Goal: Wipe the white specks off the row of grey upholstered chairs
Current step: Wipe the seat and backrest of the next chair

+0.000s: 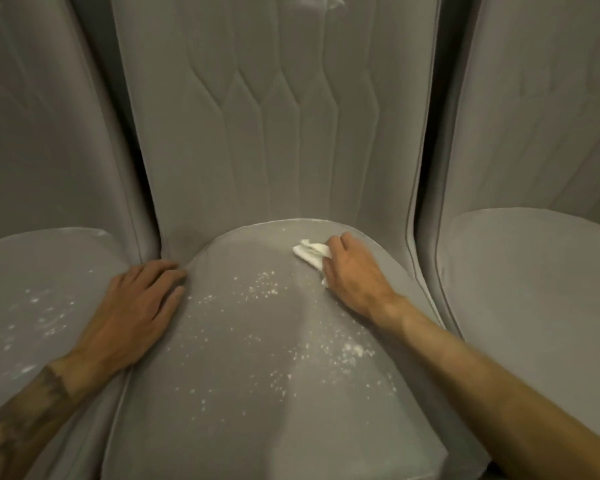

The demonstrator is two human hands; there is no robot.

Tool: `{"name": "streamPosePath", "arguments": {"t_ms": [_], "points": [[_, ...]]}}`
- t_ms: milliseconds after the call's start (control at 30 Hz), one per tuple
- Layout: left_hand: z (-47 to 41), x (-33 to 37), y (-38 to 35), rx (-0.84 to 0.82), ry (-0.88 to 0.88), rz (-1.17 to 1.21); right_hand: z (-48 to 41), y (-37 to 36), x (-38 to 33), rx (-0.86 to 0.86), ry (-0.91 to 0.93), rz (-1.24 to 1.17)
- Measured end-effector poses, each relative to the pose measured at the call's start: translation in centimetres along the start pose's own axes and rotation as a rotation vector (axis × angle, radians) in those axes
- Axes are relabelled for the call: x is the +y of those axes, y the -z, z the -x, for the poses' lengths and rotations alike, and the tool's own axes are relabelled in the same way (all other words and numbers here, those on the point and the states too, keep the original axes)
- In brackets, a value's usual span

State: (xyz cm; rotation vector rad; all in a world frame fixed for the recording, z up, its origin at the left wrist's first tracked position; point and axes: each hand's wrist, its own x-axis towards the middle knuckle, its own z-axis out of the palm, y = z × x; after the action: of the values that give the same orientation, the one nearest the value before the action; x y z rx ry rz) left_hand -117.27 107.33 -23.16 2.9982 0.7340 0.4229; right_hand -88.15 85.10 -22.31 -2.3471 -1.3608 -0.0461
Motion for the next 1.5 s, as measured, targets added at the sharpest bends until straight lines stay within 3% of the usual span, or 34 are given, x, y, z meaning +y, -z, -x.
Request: {"name": "streamPosePath", "arguments": {"t_ms": [133,233,367,467,600,667,833,900,1100,1167,1333,1400,1500], "points": [[0.4,-0.4,-0.9,0.066,-0.02,-0.004,-0.7,1.1,3.2,0.03,-0.231,0.163],[0.5,-0.4,-1.3,0.087,-0.003,0.016,-1.0,-0.4,0.6,0.107,-0.328,0.139],[0.6,-0.3,-1.6,0.104,0.009,0.038,0.1,-1.9,-3.5,0.043,-0.137,-0.035],[0.6,-0.4,-1.6,0.1,0.027,0.068,1.2,-0.4,-1.6,-0.012,-0.064,0.029],[1.0,-0.2,-1.6,0.119,0.027,0.12,0.3,1.0,1.1,0.05,-0.367,0.178],[1.0,0.1,-1.3,0.13,0.034,0.134,-0.3,0.4,-0.6,0.073,-0.421,0.176],[1.1,0.2,-1.0,0.127,0.048,0.165,0.9,-2.0,-5.5,-0.033,-0.089,0.004],[1.2,0.1,-1.1,0.121,0.043,0.165,1.2,-1.1,-4.2,-0.031,-0.068,0.031],[1.0,-0.1,-1.4,0.141,0.044,0.177,-2.0,-0.2,-0.7,0.131,-0.564,0.182],[1.0,-0.1,-1.5,0.141,0.046,0.175,-3.2,-1.4,-2.8,0.083,-0.499,0.155],[1.1,-0.2,-1.4,0.145,0.037,0.171,-0.7,-2.6,-5.9,-0.028,-0.088,0.027],[1.1,-0.2,-1.5,0.149,0.038,0.163,0.2,-1.4,-4.0,-0.002,-0.115,0.088],[1.1,-0.1,-1.2,0.14,0.041,0.176,0.5,0.3,-0.6,0.066,-0.338,0.176]]}}
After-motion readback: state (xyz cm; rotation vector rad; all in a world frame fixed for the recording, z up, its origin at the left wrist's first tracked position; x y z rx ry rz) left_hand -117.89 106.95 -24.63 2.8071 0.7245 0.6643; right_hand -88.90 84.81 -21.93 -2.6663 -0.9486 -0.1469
